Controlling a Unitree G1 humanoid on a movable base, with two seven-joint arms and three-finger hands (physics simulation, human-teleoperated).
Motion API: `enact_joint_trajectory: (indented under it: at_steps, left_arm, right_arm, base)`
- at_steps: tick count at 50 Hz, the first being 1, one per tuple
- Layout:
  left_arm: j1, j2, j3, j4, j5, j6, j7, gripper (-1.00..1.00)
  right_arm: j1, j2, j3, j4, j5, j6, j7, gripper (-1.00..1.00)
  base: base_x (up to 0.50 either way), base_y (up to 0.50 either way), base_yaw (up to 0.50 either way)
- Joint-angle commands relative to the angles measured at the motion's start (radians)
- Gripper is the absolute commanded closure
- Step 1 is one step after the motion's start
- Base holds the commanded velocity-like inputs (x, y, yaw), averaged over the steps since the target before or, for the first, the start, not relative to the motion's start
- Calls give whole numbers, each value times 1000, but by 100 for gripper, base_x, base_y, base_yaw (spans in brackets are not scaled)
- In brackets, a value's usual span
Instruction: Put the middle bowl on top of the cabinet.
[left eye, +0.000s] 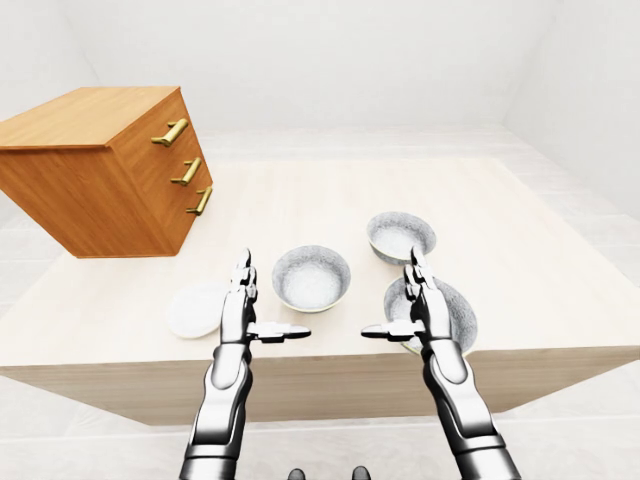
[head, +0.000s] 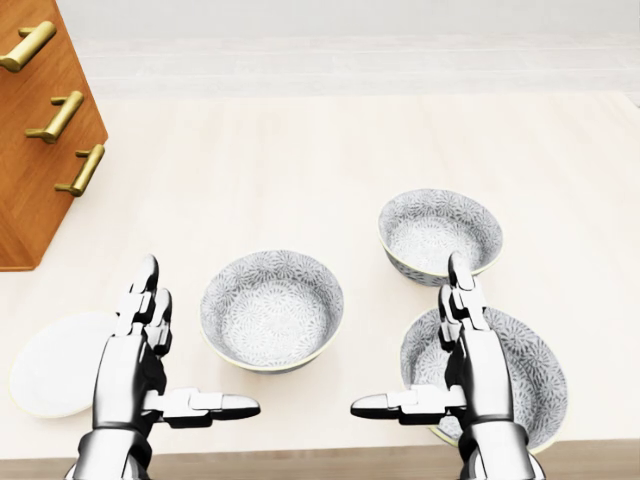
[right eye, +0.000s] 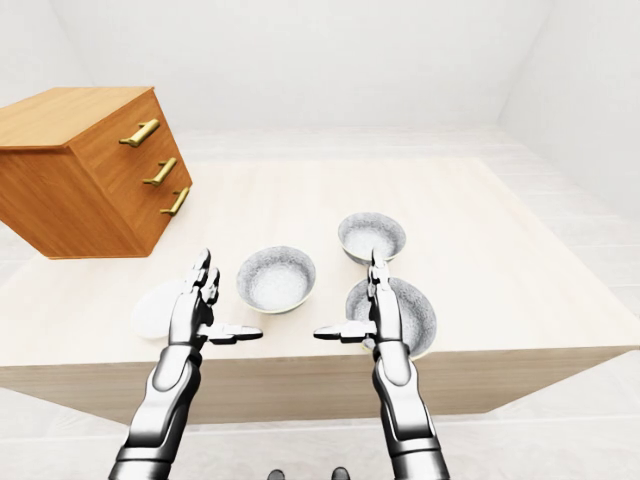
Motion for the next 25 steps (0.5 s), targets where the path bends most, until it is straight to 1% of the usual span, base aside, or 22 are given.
enact_joint_trajectory:
  at_steps: [1, 2, 3, 4, 6, 7, 10, 11, 12, 13, 14, 16, 17, 20, 23, 25]
  left_arm:
    - [22, 38, 4, -48, -27, 33, 13, -100]
    - [29, 32, 11, -69, -22, 42, 10, -100]
    - [32, 27, 18, -80, -18, 43, 6, -100]
    - [46, 22, 22, -118, -20, 50, -2, -100]
    - [53, 17, 29, -137, -8, 55, -11, -100]
    - [62, 13, 36, -170, -17, 69, -18, -100]
    - [69, 6, 53, -209, -31, 87, -33, -100]
    - [77, 8, 52, -250, -30, 108, -40, -100]
    - [80, 11, 55, -266, -16, 116, -35, -100]
    - [83, 11, 65, -304, -25, 141, -37, -100]
    - [84, 12, 68, -319, -22, 147, -39, -100]
    - [88, 12, 78, -356, -21, 147, -40, -100]
    - [96, 11, 85, -407, -30, 147, -42, -100]
    - [90, 11, 98, -473, -36, 147, -43, -100]
    - [65, 14, 122, -549, -52, 147, -41, -100]
    - [45, 17, 127, -557, -51, 147, -40, -100]
  right_arm:
    - [23, -81, 30, -88, 100, 54, -31, -100]
    - [28, -65, 15, -97, 83, 61, -18, -100]
    - [32, -52, 2, -108, 69, 67, -7, -100]
    - [42, -40, -9, -132, 56, 77, 0, -100]
    - [52, -18, -31, -161, 49, 93, 19, -100]
    - [56, -11, -40, -177, 44, 105, 26, -100]
    - [58, 3, -65, -203, 35, 127, 45, -100]
    - [60, 4, -74, -229, 30, 145, 46, -100]
    - [61, 7, -84, -250, 34, 162, 50, -100]
    - [65, 8, -92, -293, 39, 168, 54, -100]
    - [71, 11, -94, -320, 34, 168, 54, -100]
    - [76, 14, -102, -361, 35, 168, 64, -100]
    - [78, 13, -111, -389, 44, 168, 74, -100]
    - [75, 11, -129, -455, 46, 168, 80, -100]
    - [74, 6, -140, -536, 40, 168, 84, -100]
    - [72, -3, -140, -549, 3, 168, 85, -100]
  base:
    - [0, 0, 0]
    - [0, 0, 0]
    - [0, 0, 0]
    - [0, 0, 0]
    - [0, 0, 0]
    - [0, 0, 0]
    - [0, 0, 0]
    - [0, 0, 0]
    - [0, 0, 0]
    - [0, 0, 0]
    - [0, 0, 0]
    - [0, 0, 0]
    - [0, 0, 0]
    - [0, 0, 0]
    - [0, 0, 0]
    - [0, 0, 0]
